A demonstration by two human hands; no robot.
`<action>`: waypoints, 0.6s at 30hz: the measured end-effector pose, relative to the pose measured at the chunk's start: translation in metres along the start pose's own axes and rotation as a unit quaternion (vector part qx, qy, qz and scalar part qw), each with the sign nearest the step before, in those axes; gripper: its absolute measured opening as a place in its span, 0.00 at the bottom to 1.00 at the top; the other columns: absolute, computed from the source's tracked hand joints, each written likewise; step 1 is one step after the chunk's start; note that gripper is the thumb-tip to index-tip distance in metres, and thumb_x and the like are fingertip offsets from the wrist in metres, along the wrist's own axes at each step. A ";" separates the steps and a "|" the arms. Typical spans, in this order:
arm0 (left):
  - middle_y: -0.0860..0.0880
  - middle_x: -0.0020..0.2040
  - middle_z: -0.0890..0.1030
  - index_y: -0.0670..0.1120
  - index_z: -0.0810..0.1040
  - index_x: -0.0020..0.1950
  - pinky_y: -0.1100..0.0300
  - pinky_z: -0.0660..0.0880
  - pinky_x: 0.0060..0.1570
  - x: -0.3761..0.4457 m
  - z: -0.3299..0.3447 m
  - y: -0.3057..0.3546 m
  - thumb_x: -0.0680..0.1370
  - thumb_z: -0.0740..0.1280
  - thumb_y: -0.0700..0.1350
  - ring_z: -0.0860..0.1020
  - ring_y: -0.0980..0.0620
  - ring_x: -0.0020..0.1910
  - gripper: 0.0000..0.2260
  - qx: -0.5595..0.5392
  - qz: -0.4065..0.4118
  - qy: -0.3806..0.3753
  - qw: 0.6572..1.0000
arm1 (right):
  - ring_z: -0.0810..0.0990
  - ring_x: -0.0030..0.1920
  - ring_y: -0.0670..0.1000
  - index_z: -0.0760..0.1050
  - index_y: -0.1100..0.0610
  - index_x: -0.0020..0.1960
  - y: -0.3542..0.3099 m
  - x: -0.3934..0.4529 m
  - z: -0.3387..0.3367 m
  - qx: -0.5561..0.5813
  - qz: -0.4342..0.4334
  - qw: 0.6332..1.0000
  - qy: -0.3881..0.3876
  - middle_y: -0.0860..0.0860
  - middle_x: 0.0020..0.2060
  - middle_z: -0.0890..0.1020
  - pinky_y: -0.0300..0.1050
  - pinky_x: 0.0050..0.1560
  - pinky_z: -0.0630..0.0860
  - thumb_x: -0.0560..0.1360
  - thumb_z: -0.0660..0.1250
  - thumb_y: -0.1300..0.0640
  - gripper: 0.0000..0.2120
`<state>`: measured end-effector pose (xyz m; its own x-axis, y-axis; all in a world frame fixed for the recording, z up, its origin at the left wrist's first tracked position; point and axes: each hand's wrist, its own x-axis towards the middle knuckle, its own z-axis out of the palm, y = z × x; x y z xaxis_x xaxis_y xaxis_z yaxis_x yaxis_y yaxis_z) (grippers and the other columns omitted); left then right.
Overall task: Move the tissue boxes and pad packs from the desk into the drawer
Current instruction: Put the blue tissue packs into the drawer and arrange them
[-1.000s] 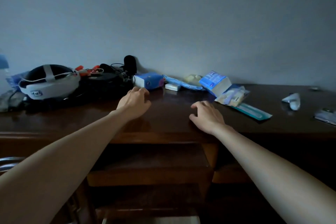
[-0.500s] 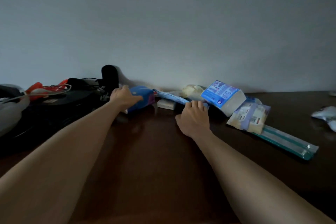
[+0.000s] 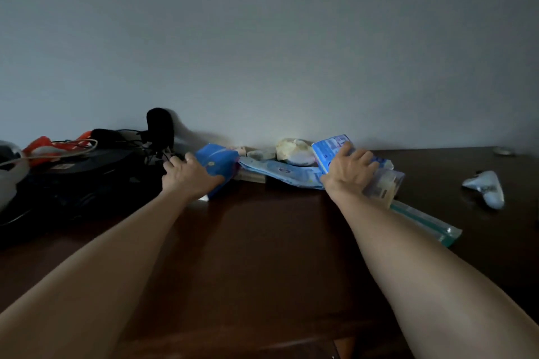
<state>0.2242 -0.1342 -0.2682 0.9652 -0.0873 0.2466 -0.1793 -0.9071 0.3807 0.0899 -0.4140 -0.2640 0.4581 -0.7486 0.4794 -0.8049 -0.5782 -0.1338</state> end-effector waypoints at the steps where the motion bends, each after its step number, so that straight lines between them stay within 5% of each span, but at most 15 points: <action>1: 0.36 0.71 0.66 0.42 0.61 0.76 0.42 0.69 0.65 -0.008 -0.001 0.000 0.67 0.71 0.69 0.64 0.35 0.71 0.47 -0.012 -0.003 0.005 1.000 | 0.71 0.60 0.60 0.62 0.58 0.71 -0.001 -0.004 -0.004 0.024 0.009 1.000 0.013 0.62 0.63 0.73 0.54 0.58 0.69 0.70 0.75 0.47 0.37; 4: 0.35 0.70 0.67 0.41 0.61 0.76 0.42 0.68 0.66 -0.037 -0.010 -0.001 0.69 0.72 0.68 0.65 0.34 0.70 0.47 -0.073 -0.025 0.052 0.996 | 0.71 0.60 0.62 0.64 0.59 0.71 -0.004 -0.027 -0.021 0.178 0.038 0.982 0.054 0.62 0.61 0.73 0.56 0.55 0.71 0.65 0.77 0.47 0.40; 8: 0.36 0.69 0.67 0.42 0.60 0.78 0.43 0.67 0.67 -0.087 -0.045 -0.007 0.70 0.71 0.65 0.66 0.34 0.70 0.45 -0.202 -0.059 0.124 0.970 | 0.69 0.64 0.64 0.63 0.56 0.74 -0.018 -0.077 -0.059 0.429 -0.023 0.901 0.066 0.61 0.65 0.72 0.58 0.61 0.71 0.66 0.75 0.41 0.43; 11: 0.39 0.68 0.68 0.44 0.60 0.79 0.46 0.69 0.66 -0.140 -0.076 -0.017 0.69 0.73 0.65 0.70 0.36 0.68 0.46 -0.267 -0.028 0.131 0.954 | 0.74 0.64 0.56 0.67 0.56 0.72 -0.027 -0.137 -0.099 0.616 -0.057 0.785 0.004 0.56 0.64 0.76 0.49 0.63 0.73 0.67 0.74 0.42 0.39; 14: 0.45 0.69 0.69 0.48 0.60 0.79 0.53 0.70 0.59 -0.206 -0.099 -0.036 0.64 0.70 0.69 0.74 0.42 0.65 0.49 -0.347 -0.016 0.131 0.929 | 0.83 0.50 0.43 0.70 0.47 0.67 -0.024 -0.214 -0.136 0.755 -0.050 0.644 -0.114 0.46 0.52 0.84 0.36 0.49 0.77 0.66 0.73 0.39 0.32; 16: 0.48 0.67 0.69 0.50 0.60 0.79 0.51 0.71 0.61 -0.255 -0.107 -0.054 0.64 0.68 0.71 0.75 0.47 0.61 0.49 -0.405 -0.023 0.114 0.907 | 0.83 0.45 0.37 0.70 0.42 0.65 -0.012 -0.264 -0.146 0.779 -0.066 0.604 -0.156 0.40 0.46 0.85 0.27 0.42 0.73 0.69 0.72 0.38 0.27; 18: 0.52 0.62 0.69 0.51 0.64 0.75 0.48 0.73 0.65 -0.304 -0.108 -0.078 0.65 0.68 0.73 0.75 0.55 0.58 0.44 -0.463 -0.019 0.096 0.881 | 0.84 0.49 0.40 0.70 0.46 0.68 0.005 -0.313 -0.148 0.795 -0.098 0.568 -0.191 0.40 0.48 0.85 0.31 0.47 0.75 0.73 0.72 0.42 0.26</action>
<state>-0.0759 0.0080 -0.2763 0.9397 0.0869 0.3308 -0.3123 -0.1764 0.9335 -0.1135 -0.1352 -0.2862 0.7725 -0.4597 0.4381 0.4939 0.0014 -0.8695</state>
